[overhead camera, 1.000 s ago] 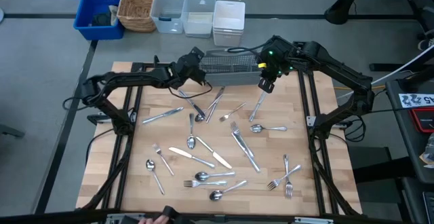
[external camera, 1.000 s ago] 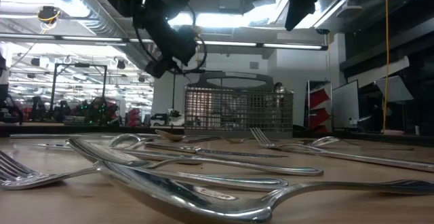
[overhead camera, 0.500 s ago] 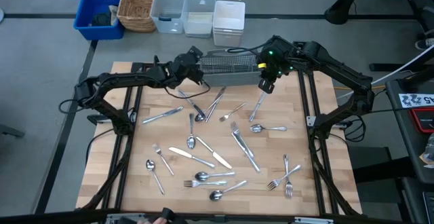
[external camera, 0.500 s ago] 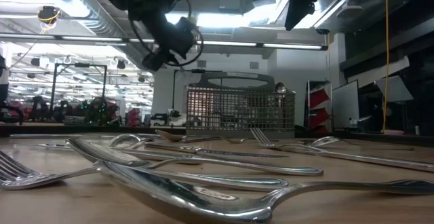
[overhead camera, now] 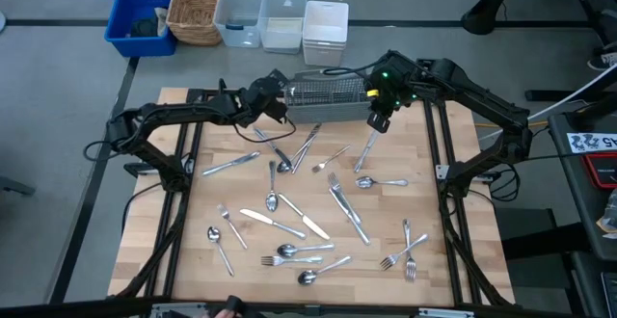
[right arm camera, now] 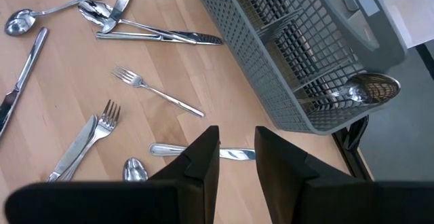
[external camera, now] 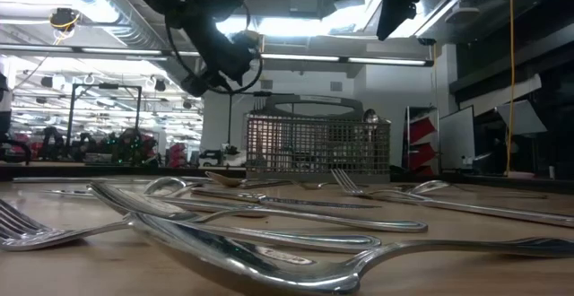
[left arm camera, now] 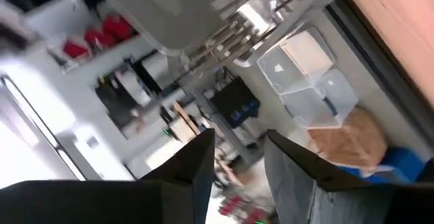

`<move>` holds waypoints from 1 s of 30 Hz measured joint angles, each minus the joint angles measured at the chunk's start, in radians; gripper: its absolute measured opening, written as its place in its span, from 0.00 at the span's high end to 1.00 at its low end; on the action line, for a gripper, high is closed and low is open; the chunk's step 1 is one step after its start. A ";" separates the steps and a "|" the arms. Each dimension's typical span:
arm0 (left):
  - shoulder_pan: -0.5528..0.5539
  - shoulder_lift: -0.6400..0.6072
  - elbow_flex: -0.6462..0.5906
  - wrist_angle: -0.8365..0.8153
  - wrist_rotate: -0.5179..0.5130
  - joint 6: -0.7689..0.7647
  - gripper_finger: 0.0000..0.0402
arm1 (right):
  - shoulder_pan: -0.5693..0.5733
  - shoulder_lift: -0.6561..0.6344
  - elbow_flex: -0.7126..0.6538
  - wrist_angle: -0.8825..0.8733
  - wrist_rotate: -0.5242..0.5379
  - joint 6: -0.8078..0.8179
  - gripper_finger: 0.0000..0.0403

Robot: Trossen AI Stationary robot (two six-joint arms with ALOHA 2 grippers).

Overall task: Sort silverware
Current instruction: Put the silver knife into the dishwasher utensil holder

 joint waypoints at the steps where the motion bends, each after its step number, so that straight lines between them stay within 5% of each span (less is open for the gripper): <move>1: 0.000 -0.002 0.000 -0.003 -0.015 -0.054 0.71 | 0.000 0.000 0.000 0.000 0.000 0.006 0.77; 6: 0.000 -0.002 0.000 -0.049 -0.111 -0.399 0.71 | 0.000 0.000 0.000 -0.022 -0.054 0.146 0.77; 12: 0.000 -0.007 0.000 -0.405 -0.107 -0.886 0.71 | 0.001 0.000 -0.009 -0.124 -0.096 0.382 0.77; 19: 0.024 -0.020 -0.001 -0.822 0.285 -1.376 0.71 | 0.001 0.000 -0.133 -0.105 -0.095 0.572 0.77; 30: 0.039 -0.024 -0.002 -0.942 0.794 -1.554 0.71 | 0.000 0.000 -0.491 0.197 -0.088 0.895 0.77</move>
